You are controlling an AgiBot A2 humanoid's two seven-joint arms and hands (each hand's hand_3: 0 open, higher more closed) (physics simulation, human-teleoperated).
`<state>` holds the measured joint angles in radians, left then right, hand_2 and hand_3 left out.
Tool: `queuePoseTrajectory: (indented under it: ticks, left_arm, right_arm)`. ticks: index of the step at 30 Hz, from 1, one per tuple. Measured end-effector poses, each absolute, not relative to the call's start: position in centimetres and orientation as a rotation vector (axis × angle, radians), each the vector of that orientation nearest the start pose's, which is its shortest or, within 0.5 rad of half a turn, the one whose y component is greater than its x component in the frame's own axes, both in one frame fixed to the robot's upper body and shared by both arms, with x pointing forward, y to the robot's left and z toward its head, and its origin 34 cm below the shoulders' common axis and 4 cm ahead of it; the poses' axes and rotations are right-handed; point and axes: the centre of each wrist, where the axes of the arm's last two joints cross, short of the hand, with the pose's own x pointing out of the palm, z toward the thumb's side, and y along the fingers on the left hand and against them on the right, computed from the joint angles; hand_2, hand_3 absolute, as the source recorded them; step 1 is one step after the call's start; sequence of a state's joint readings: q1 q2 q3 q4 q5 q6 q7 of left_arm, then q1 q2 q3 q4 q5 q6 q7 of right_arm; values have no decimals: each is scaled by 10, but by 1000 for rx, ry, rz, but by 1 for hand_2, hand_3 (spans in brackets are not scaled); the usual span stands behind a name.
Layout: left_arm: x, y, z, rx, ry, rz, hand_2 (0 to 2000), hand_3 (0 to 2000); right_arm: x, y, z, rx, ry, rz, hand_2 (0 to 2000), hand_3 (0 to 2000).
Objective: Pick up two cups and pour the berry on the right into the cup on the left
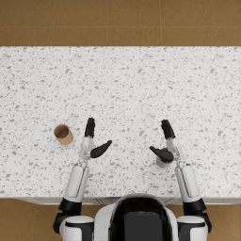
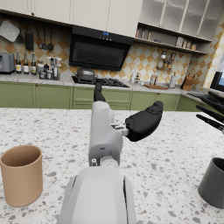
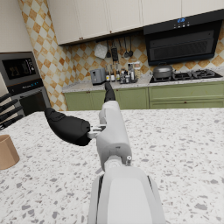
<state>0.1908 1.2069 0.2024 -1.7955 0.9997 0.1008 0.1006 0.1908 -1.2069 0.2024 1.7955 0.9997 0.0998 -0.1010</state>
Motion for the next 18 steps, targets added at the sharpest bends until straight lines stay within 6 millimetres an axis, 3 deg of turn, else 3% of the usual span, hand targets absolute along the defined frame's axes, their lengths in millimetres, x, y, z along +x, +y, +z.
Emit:
queuePoseTrajectory:
  ticks: [15, 18]
  left_arm:
    - [242, 201, 200, -14, -317, -1773, 0, 0]
    - [241, 198, 193, 21, -356, -1832, 0, 0]
  right_arm:
    - [242, -201, 200, -36, -312, 1969, 0, 0]
    - [239, -195, 193, -36, -355, 1918, 0, 0]
